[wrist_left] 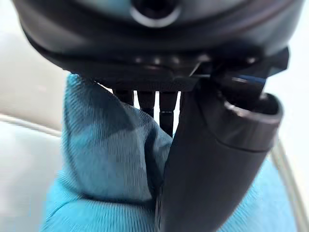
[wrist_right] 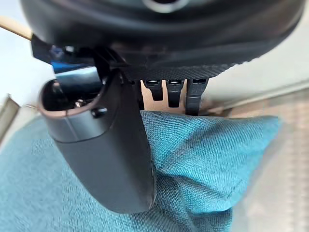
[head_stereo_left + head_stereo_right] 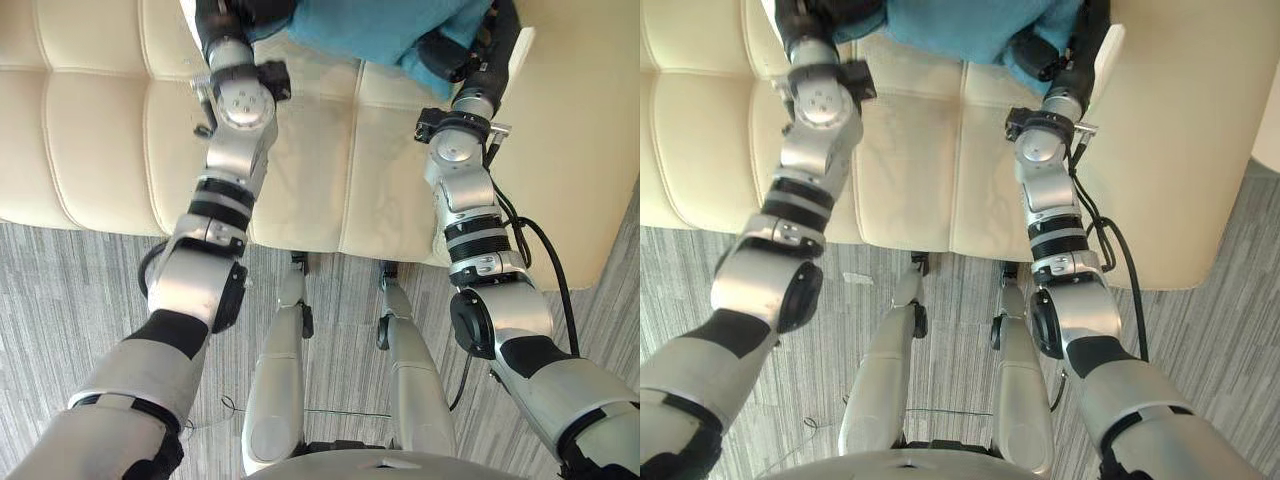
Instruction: Pick up cushions and gather them together orderly.
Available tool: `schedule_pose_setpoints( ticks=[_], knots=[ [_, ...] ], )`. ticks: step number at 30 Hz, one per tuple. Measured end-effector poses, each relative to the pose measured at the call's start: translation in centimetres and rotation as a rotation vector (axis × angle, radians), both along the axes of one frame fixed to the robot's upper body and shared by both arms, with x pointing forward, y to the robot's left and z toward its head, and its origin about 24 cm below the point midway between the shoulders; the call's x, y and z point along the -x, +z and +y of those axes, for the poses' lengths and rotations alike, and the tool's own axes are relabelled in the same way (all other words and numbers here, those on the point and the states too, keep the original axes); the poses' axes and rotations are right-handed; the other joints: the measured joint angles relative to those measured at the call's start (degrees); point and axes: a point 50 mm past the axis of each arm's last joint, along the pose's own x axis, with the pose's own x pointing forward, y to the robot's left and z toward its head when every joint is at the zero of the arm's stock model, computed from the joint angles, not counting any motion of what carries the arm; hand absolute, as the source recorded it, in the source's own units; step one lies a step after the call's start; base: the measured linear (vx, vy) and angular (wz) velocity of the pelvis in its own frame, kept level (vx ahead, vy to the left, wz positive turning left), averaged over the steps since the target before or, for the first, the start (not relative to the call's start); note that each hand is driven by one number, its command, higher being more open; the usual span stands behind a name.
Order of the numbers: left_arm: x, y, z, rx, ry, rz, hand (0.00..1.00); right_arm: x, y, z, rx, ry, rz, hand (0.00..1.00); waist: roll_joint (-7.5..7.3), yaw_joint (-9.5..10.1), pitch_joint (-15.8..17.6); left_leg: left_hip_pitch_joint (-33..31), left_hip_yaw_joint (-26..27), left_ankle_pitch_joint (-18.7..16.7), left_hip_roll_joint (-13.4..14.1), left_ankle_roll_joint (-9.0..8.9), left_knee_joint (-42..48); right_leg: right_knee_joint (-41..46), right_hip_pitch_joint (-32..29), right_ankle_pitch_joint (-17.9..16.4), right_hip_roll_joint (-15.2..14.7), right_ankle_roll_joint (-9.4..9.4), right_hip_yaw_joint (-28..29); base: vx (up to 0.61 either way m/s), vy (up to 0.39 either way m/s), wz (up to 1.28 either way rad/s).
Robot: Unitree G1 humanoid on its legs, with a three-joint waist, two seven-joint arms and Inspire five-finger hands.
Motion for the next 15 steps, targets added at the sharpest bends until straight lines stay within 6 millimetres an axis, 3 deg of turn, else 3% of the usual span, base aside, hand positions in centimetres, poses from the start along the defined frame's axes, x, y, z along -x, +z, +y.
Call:
schedule_pose_setpoints(
  ticks=[3,4,6,11,15],
  knots=[
    [0.2,-4.1,-1.0,0.017,-0.040,0.093,1.00,0.3,-2.7,-0.3,-0.001,0.011,0.051,1.00,-0.01,0.05,0.0,1.1,-0.1,0.0,0.1,-0.03,0.2,0.4,1.2,0.0,0.0,-0.02,-0.1,0.11,0.025,0.04],
    [0.3,-4.5,-1.1,0.014,-0.042,0.103,1.00,0.4,-3.2,-0.3,-0.003,0.013,0.059,1.00,-0.01,0.07,0.0,1.3,-0.1,0.0,0.1,-0.04,0.2,0.4,1.4,0.0,0.0,-0.02,-0.1,0.11,0.030,-0.01],
    [0.6,-7.0,-0.8,0.010,-0.041,0.156,1.00,1.1,-6.1,-0.3,-0.019,0.026,0.112,1.00,-0.16,0.18,-0.1,2.7,-0.1,-0.3,0.2,-0.39,0.2,0.7,2.6,-0.6,0.1,-0.61,-0.1,0.10,0.029,-0.04],
    [1.5,-10.4,1.1,-0.054,-0.018,0.236,1.00,3.0,-10.2,-0.9,-0.014,0.047,0.183,1.00,-0.20,0.83,-0.1,4.6,0.1,0.5,1.1,-1.03,-2.2,1.3,2.9,-0.8,1.1,-1.00,-0.2,0.09,0.012,-0.05],
    [2.1,-11.0,2.3,-0.073,-0.010,0.233,1.00,4.7,-11.2,-2.1,-0.023,0.037,0.168,1.00,-0.22,0.85,-0.1,7.0,0.1,1.8,1.5,-0.93,-4.1,2.2,4.0,-1.3,1.5,-1.47,-0.6,0.09,0.012,0.00]
  ],
)
